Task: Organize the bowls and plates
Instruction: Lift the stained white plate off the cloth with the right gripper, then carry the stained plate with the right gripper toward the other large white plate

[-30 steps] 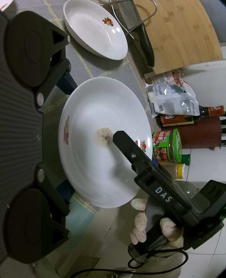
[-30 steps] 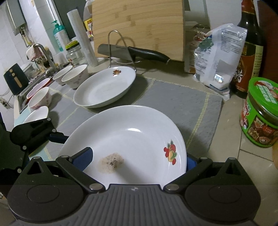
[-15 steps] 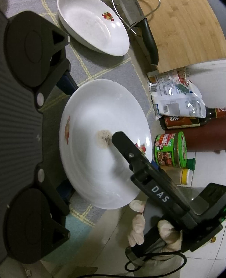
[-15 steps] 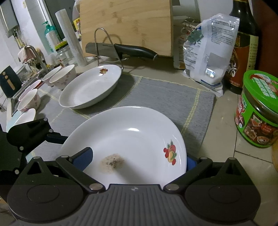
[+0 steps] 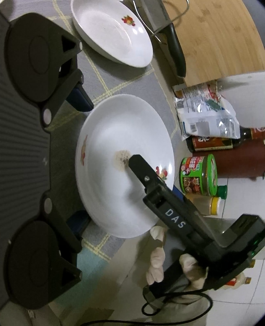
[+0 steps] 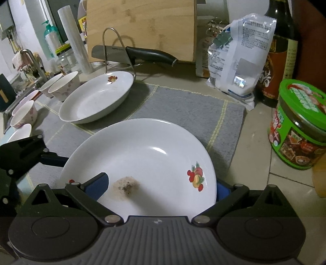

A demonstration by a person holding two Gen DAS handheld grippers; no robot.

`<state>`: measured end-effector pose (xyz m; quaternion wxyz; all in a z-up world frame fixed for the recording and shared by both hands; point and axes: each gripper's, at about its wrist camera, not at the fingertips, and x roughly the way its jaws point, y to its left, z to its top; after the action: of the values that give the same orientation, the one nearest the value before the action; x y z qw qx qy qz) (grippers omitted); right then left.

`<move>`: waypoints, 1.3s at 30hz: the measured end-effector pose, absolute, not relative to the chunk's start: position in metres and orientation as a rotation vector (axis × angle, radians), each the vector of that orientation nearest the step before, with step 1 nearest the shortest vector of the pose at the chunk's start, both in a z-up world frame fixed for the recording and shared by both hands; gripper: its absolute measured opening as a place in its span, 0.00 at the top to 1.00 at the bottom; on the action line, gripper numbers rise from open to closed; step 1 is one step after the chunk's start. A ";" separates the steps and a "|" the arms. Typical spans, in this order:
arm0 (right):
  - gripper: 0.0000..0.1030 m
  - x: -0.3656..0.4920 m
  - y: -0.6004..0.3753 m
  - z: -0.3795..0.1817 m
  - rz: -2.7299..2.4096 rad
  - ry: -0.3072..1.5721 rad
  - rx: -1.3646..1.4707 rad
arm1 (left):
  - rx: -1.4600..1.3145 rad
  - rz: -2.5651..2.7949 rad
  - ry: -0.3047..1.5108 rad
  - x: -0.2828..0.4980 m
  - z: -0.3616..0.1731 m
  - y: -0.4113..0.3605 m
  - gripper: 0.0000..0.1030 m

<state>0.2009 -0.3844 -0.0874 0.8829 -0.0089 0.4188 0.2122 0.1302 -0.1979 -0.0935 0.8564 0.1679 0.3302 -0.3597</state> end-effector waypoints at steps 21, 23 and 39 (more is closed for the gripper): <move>0.00 0.143 -0.313 -0.030 0.417 0.703 -0.060 | 0.123 -0.368 0.606 0.064 -0.030 -0.110 0.01; 0.00 0.136 -0.297 -0.027 0.433 0.700 -0.066 | 0.108 -0.346 0.603 0.054 -0.029 -0.097 0.01; 0.00 0.105 -0.163 -0.034 0.501 0.748 -0.045 | 0.091 -0.287 0.605 -0.005 -0.034 0.031 0.01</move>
<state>0.1045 -0.1635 -0.0343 0.9001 -0.0218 0.3615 0.2423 -0.0051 0.0306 -0.0339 0.9434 0.0444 0.2969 -0.1408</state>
